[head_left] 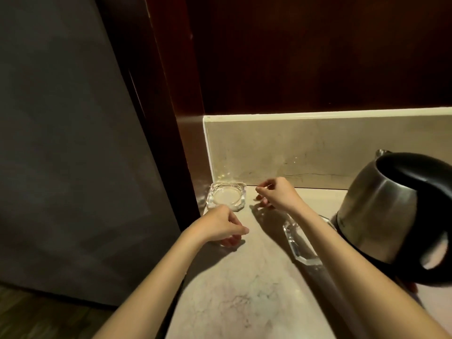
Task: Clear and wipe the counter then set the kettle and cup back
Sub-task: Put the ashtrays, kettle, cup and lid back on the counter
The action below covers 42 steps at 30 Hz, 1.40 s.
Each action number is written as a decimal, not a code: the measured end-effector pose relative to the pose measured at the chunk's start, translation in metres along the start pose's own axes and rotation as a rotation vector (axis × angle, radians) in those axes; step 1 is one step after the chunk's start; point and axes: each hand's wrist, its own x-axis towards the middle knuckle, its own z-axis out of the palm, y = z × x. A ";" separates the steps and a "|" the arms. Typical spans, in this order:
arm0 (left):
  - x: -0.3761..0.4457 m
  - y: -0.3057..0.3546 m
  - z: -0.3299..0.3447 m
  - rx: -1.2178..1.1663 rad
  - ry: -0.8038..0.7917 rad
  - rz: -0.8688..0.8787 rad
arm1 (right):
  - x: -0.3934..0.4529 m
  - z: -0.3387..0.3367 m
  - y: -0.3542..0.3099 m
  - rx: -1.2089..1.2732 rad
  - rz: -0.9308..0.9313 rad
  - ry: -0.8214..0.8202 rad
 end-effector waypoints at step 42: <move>0.009 0.021 0.021 -0.255 0.248 0.064 | -0.088 -0.045 0.039 -0.042 0.164 0.043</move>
